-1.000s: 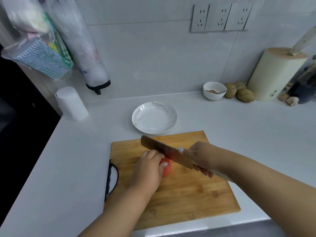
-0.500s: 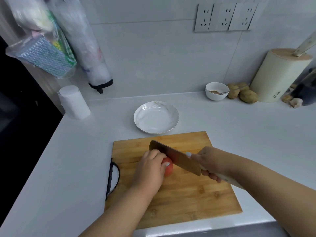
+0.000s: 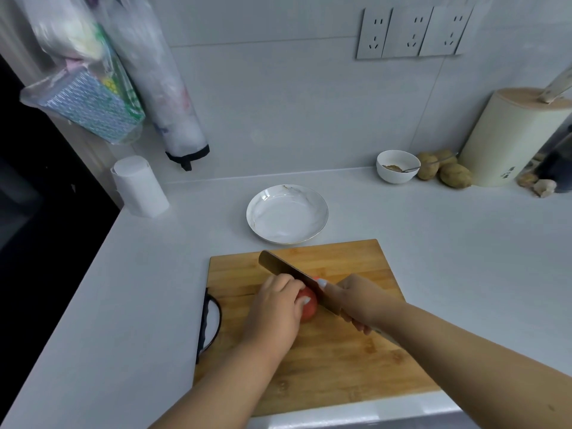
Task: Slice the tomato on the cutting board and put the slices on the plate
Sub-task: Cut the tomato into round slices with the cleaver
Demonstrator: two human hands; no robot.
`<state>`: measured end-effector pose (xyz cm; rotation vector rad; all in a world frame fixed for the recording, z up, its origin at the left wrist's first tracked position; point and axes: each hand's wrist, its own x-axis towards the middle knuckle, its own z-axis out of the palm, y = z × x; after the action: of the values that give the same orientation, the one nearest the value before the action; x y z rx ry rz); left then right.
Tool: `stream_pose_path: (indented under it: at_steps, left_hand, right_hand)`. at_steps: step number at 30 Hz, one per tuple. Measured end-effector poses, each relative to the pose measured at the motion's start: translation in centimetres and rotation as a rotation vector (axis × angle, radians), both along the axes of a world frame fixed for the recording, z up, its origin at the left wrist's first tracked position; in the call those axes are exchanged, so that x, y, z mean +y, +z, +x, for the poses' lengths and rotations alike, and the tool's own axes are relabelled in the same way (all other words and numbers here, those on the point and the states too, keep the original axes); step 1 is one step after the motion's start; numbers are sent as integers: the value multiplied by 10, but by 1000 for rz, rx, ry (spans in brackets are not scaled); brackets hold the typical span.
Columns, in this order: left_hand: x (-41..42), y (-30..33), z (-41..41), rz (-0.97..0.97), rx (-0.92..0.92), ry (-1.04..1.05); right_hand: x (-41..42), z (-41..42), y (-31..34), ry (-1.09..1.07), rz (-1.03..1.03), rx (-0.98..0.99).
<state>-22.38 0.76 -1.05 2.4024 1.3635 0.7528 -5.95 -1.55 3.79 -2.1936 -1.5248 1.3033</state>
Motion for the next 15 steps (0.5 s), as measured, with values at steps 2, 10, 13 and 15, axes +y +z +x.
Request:
stream_pose_path:
  at_steps: [2, 10, 13, 15]
  left_hand:
    - [-1, 1, 0, -7, -7, 1]
    - [0, 3, -1, -42, -3, 6]
    - [0, 4, -1, -42, 2, 8]
    - [-1, 4, -1, -46, 7, 12]
  right_hand:
    - [-2, 1, 0, -19, 11, 26]
    - [-12, 15, 21, -42, 31, 54]
    - [-17, 24, 32, -50, 57, 71]
    - [-20, 28, 37, -42, 61, 64]
